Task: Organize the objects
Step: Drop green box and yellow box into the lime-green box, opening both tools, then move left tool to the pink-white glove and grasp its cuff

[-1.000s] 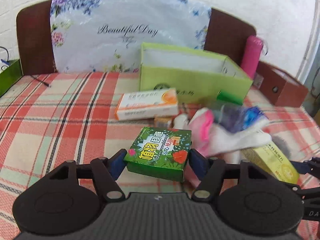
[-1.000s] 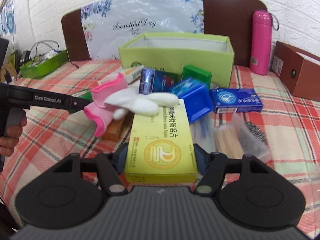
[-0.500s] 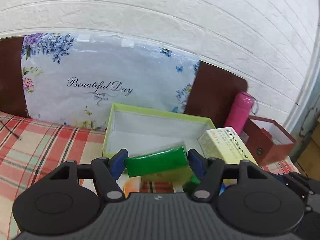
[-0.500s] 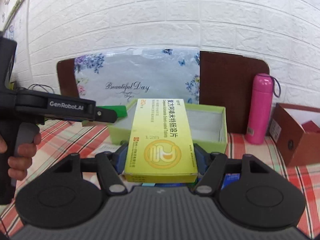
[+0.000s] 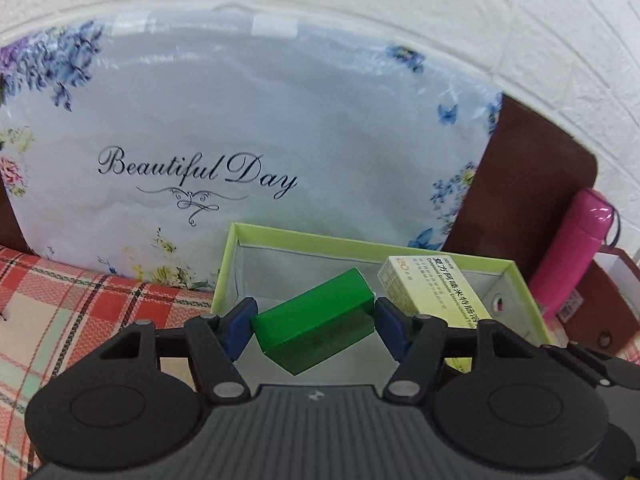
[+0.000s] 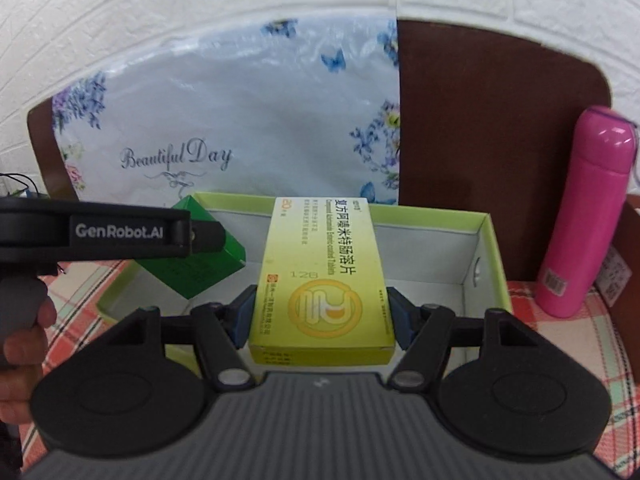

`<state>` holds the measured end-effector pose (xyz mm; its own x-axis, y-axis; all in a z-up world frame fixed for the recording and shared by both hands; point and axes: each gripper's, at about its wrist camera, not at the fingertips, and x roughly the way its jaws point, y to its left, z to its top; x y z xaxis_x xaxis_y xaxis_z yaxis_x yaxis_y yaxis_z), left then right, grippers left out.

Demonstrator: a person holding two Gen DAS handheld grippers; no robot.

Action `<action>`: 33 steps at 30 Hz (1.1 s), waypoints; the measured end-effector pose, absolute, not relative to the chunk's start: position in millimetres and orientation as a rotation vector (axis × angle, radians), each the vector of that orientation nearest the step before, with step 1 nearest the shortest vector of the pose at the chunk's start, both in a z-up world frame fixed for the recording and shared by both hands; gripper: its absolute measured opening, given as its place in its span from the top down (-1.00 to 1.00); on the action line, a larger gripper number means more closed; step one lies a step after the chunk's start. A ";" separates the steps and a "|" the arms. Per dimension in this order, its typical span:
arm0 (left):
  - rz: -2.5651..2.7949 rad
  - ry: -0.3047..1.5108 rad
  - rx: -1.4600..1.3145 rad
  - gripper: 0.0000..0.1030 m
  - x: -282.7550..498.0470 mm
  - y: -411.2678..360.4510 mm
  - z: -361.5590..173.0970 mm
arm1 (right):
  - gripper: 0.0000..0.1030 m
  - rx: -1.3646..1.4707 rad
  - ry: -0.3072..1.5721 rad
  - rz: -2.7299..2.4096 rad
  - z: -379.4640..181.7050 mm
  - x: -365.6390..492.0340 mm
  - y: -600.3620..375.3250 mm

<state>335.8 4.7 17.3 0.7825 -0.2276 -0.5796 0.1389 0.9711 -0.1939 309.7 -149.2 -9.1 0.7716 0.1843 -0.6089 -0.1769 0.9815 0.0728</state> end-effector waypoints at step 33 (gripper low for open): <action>-0.147 0.640 -0.159 -0.68 104.4 28.8 5.1 | -1.00 0.061 0.370 0.168 35.7 36.4 -218.3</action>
<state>104.4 28.8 5.1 0.7925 -0.1852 -0.5811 0.0871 0.9774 -0.1927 36.4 -218.3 35.7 0.9186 0.1739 -0.3549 -0.1518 0.9844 0.0894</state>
